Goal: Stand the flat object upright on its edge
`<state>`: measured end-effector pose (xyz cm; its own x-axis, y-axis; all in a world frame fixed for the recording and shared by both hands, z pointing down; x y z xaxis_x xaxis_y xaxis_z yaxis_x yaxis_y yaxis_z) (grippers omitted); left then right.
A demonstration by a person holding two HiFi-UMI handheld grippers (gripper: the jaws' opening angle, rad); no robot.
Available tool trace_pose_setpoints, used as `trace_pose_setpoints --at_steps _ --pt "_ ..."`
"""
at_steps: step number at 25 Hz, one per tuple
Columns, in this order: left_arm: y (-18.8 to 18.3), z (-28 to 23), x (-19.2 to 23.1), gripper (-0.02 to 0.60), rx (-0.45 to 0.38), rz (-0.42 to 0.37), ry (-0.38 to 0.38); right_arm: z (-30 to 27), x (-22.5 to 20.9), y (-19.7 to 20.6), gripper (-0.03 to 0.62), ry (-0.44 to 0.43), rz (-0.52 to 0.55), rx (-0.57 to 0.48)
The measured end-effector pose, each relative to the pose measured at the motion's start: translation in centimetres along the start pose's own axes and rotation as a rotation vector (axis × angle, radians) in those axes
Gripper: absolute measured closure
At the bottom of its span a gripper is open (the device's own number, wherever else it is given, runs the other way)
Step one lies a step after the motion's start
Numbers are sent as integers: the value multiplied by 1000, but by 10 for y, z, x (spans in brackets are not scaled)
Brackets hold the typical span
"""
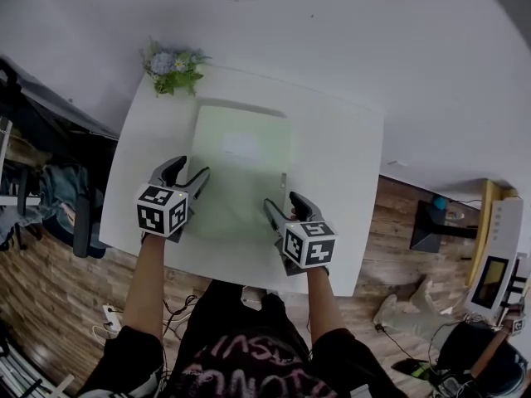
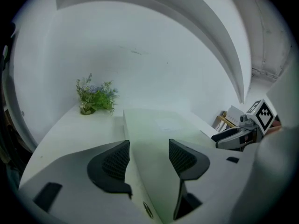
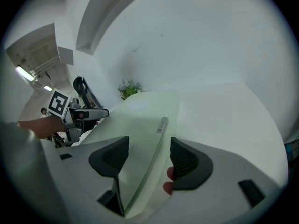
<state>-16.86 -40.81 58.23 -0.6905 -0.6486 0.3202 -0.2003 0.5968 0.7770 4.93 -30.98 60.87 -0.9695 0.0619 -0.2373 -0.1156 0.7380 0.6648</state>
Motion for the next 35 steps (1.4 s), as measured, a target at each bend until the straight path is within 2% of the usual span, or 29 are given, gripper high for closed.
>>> trace_pose_setpoints --at_steps 12,19,35 --pt "11 -16 9 304 28 62 50 -13 -2 7 332 -47 -90 72" --pt "14 -18 12 298 38 100 67 -17 0 7 332 -63 -106 110" --pt "8 -17 7 298 42 64 42 -16 1 5 332 -57 -73 132"
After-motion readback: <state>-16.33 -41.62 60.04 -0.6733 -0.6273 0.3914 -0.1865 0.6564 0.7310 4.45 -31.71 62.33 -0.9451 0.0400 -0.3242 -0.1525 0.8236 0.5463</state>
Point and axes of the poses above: the fingertips, and each gripper's own axes: z backward along the fingers, x to its left, y out of its underside, the point moved 3 cm from there along z, backward along the fingers, and after that the axes turned 10 degrees about y, right-handed, at the moved point
